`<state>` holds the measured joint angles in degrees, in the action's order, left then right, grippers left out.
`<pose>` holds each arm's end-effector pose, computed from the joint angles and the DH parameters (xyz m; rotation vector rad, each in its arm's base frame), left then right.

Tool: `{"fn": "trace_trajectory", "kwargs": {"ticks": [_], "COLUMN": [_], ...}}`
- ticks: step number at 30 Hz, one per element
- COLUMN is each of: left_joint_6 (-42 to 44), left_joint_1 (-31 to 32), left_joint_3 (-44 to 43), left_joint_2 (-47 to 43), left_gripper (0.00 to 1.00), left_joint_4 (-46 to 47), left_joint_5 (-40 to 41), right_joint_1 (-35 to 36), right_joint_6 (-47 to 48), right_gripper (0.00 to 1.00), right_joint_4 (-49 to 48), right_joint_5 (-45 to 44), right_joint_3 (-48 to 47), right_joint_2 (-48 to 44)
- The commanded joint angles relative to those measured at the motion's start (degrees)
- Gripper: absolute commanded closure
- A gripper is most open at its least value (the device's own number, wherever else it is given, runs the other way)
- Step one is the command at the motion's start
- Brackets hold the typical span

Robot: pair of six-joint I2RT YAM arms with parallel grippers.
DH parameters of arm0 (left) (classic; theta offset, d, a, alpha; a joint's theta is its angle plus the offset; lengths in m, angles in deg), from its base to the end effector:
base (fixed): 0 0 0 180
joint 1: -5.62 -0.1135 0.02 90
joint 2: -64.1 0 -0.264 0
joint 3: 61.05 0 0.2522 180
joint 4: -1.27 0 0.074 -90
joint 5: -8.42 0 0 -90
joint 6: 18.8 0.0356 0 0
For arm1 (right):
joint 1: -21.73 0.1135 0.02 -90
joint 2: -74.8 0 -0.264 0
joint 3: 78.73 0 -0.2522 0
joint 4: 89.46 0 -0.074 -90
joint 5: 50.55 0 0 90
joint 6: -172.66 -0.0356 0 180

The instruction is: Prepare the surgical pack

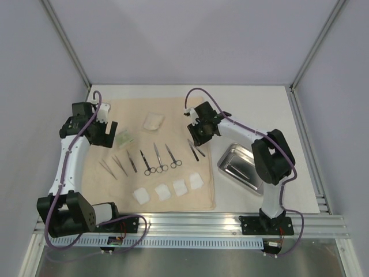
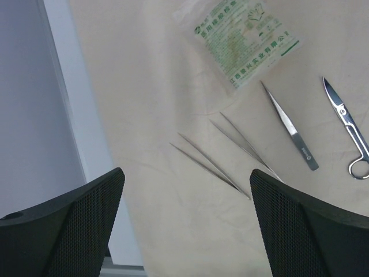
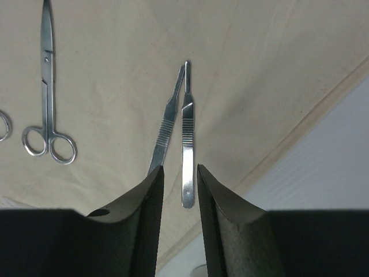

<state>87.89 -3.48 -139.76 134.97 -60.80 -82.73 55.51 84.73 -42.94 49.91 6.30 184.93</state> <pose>0.2444 0.0384 0.3084 0.1752 2.5181 0.1571 0.3339 0.2311 0.1995 -0.8852 2.5351 0.4214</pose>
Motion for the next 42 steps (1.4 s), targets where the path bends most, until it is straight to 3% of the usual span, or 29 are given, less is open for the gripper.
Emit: {"fn": "trace_trajectory", "kwargs": {"ticks": [1,6,10,26,28,38,42], "left_joint_6": [-0.08,-0.6,-0.52,-0.6,-0.52,-0.43,-0.34], "left_joint_1": [-0.21,-0.3,-0.3,-0.21,-0.3,-0.3,-0.3], "left_joint_3": [0.26,-0.09,-0.27,-0.27,-0.44,-0.79,-1.06], "left_joint_2": [0.76,2.6,2.08,2.43,2.6,2.96,2.69], "left_gripper": [0.0,0.0,0.0,0.0,0.0,0.0,0.0], "left_joint_4": [0.77,0.15,0.15,0.06,-0.03,-0.03,-0.29], "left_joint_5": [3.61,5.45,5.63,5.98,6.07,6.07,6.24], "right_joint_1": [1.81,1.99,1.99,2.08,2.08,2.08,1.99], "right_joint_6": [2.33,2.33,2.51,1.28,1.19,0.66,0.4], "right_gripper": [0.67,0.69,0.73,0.69,0.71,0.99,1.0], "right_joint_4": [5.39,8.99,10.58,12.86,13.48,15.06,14.88], "right_joint_5": [-3.25,-8.08,-7.12,-8.78,-10.01,-10.37,-10.2], "right_joint_3": [-5.09,-7.73,-8.44,-8.7,-8.97,-9.23,-9.67], "right_joint_2": [1.84,5.71,8.43,13.36,14.15,14.24,11.97]}}
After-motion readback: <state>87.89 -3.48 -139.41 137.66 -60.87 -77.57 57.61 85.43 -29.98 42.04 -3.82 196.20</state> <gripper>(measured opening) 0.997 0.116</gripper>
